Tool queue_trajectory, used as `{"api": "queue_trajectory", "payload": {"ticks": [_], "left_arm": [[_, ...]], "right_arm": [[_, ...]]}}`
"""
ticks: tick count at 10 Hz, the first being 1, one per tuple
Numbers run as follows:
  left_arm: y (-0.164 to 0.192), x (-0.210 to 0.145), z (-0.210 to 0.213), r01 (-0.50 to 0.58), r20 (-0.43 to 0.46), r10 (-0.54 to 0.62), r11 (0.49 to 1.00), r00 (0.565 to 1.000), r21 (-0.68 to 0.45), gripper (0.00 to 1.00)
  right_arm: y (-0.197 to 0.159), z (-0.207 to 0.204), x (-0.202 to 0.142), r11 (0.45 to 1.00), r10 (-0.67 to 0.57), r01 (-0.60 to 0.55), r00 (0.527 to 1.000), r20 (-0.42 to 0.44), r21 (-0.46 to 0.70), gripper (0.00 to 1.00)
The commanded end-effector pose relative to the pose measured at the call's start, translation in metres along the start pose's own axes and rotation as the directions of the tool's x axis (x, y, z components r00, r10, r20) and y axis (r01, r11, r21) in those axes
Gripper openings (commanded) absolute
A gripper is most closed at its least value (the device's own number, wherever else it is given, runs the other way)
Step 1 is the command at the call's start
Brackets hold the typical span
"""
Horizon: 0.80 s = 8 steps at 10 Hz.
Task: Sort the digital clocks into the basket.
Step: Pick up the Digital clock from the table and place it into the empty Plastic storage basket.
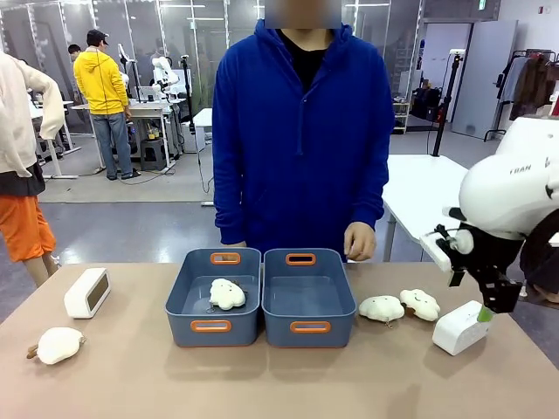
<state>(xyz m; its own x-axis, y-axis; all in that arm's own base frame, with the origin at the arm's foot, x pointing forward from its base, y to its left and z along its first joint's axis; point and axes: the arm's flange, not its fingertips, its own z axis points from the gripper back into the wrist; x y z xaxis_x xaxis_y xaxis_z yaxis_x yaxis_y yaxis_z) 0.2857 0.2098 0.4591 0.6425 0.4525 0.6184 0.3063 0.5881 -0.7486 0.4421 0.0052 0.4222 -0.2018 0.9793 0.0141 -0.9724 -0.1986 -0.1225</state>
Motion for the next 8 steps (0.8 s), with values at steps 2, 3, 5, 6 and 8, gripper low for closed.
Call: {"api": "queue_trajectory", "payload": {"ticks": [2,3,5,6,8], "left_arm": [[-0.001,0.001,0.0,0.0,0.012,0.0,1.0,1.0,-0.017,1.0],[-0.001,0.001,0.0,0.0,0.012,0.0,1.0,1.0,-0.017,1.0],[-0.001,0.001,0.0,0.0,0.012,0.0,1.0,1.0,-0.017,1.0],[-0.001,0.001,0.0,0.0,0.012,0.0,1.0,1.0,-0.017,1.0],[-0.001,0.001,0.0,0.0,0.012,0.0,1.0,1.0,-0.017,1.0]], "right_arm": [[-0.005,-0.025,-0.018,0.992,0.08,-0.077,0.997,0.022,-0.103,1.0],[0.028,0.003,-0.024,0.975,0.082,-0.078,0.997,0.013,-0.206,1.0],[0.119,0.066,-0.077,0.921,0.009,0.014,0.998,0.059,-0.39,1.0],[0.146,0.079,-0.098,0.901,-0.014,0.066,0.992,0.124,-0.429,1.0],[0.159,0.076,-0.115,0.887,-0.024,0.101,0.984,0.174,-0.451,1.0]]}}
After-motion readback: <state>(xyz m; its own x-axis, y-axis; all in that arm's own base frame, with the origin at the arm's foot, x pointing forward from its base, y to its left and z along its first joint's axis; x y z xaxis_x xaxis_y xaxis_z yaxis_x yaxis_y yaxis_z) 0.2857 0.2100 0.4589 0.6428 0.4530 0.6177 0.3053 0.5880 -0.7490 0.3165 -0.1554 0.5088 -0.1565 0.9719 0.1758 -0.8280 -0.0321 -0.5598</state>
